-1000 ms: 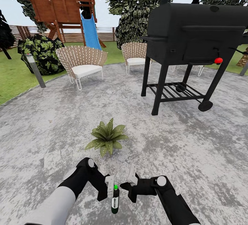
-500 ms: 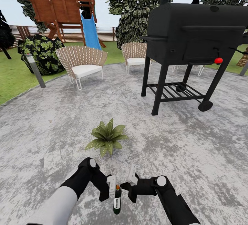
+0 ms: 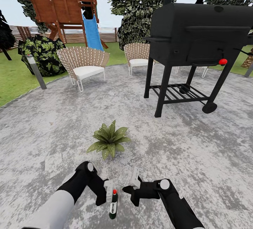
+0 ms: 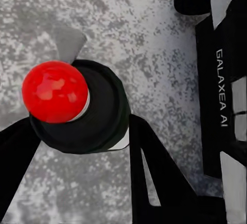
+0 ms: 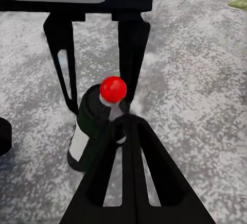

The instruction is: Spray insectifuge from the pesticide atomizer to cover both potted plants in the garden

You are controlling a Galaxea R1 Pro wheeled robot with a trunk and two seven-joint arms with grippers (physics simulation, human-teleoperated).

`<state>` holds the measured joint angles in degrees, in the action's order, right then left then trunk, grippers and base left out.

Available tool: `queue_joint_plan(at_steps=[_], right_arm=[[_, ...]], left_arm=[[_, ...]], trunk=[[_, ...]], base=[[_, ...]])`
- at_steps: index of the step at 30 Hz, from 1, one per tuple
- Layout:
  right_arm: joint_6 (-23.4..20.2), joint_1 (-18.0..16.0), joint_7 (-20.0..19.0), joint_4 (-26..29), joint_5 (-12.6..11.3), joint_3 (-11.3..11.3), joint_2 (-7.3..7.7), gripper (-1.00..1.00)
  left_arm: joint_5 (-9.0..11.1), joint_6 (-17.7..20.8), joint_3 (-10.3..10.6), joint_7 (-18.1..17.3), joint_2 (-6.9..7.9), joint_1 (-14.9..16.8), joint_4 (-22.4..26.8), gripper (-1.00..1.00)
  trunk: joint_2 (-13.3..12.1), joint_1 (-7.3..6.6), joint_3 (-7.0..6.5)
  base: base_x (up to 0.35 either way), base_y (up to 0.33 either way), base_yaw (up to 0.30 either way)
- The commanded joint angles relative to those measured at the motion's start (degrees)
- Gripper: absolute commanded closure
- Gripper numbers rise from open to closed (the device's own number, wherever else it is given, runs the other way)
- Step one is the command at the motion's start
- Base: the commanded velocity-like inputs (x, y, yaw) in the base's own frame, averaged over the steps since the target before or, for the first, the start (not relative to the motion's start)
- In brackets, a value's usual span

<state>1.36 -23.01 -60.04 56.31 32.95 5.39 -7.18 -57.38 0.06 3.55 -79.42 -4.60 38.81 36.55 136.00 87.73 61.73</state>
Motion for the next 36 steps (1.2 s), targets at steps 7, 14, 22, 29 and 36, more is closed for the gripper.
queue_joint_plan(at_steps=[7, 14, 22, 29, 36], right_arm=[[0.2, 0.0, -0.2, -0.2, 0.7, -0.2, 0.09, 1.0], [0.5, 0.0, 10.4, -4.1, 0.7, -1.3, 3.08, -1.0], [15.1, 0.4, 49.5, -34.5, 0.4, -24.7, 7.86, -1.0], [23.2, 0.4, 72.7, -43.2, 0.4, -31.2, 6.62, -1.0], [23.5, 0.4, 72.9, -43.2, 0.3, -31.3, 6.45, -1.0]], left_arm=[[-0.8, -0.1, -0.1, -0.2, 11.09, -1.4, -0.2, 1.0], [-0.1, 0.6, -4.3, 6.0, 16.39, -3.9, -0.4, 1.0], [10.5, -3.7, -38.6, 43.7, 14.6, -7.5, -19.3, 1.0], [24.3, -18.1, -41.1, 67.7, 14.56, -15.2, -25.5, 1.0], [24.8, -18.0, -40.8, 68.0, 14.54, -15.8, -26.0, 1.0]], trunk=[[0.0, -0.01, 0.05], [0.0, -0.01, 0.05], [0.0, -0.01, 0.05], [0.0, -0.01, 0.05], [0.0, -0.01, 0.05]], base=[[0.0, 0.0, 0.0], [0.0, 0.0, 0.0], [0.0, 0.0, 0.0], [0.0, 0.0, 0.0], [0.0, 0.0, 0.0]])
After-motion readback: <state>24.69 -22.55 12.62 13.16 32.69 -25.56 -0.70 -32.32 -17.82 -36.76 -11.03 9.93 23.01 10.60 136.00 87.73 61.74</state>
